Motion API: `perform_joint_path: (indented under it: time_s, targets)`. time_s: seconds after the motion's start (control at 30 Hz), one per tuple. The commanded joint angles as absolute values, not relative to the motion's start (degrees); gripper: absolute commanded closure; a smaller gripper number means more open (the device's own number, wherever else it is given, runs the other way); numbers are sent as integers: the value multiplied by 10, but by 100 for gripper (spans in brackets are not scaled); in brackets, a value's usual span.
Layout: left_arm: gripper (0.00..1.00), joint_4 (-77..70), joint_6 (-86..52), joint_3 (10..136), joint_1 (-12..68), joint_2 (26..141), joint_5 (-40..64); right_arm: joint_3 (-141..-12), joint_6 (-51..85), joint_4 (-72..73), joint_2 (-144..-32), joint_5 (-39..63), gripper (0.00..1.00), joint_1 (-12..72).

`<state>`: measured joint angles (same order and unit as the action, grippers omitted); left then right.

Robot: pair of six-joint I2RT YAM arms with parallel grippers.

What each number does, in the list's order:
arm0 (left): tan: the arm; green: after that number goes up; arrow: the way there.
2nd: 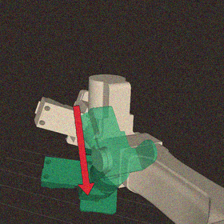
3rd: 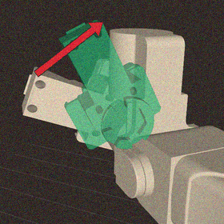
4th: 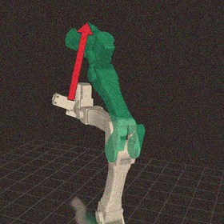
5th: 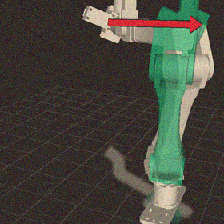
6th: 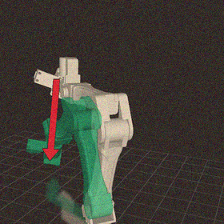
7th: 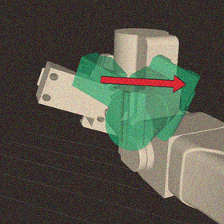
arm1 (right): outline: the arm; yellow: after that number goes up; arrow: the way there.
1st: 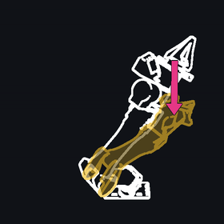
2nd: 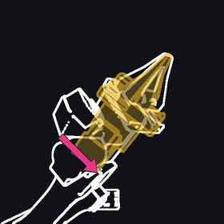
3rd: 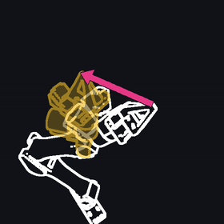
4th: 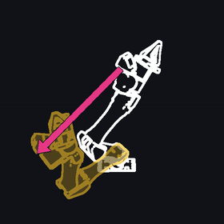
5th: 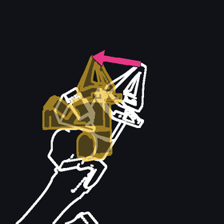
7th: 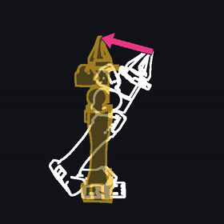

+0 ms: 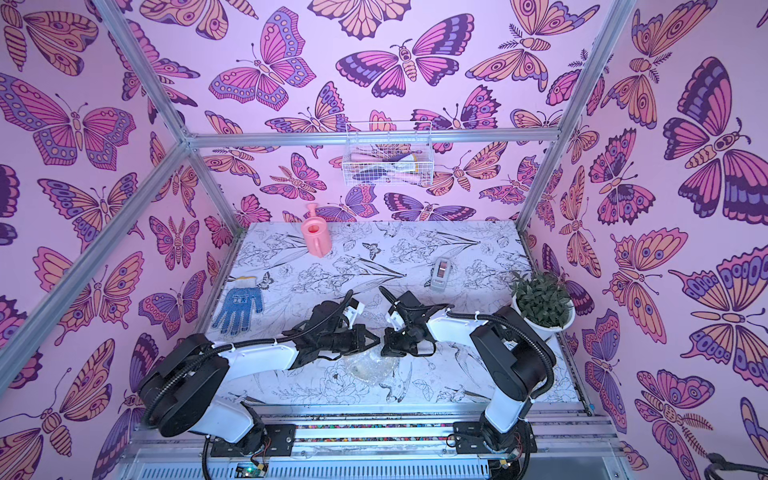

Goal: Wrap dinner plates in bubble wrap
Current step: Wrap the plate in the bubble wrap.

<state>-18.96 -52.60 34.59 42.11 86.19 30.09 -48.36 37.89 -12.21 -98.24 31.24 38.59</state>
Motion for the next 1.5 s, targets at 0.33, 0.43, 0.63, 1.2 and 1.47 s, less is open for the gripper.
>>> perform_joint_path:
  time_s: [0.33,0.43,0.63,1.2,1.47]
  targets:
    - [100,-167,-522,372,461,961,417,-454,397,-128,-1013,262,100,389]
    - [100,-167,-522,375,460,997,414,-460,400,-135,-995,256,100,389]
    - [100,-164,-516,380,460,1022,411,-493,392,-204,-905,234,97,385]
    - [100,-185,-505,374,459,1023,419,-430,447,-124,-865,296,68,383]
    - [100,-84,-409,400,459,1006,453,-478,371,-201,-882,339,68,342]
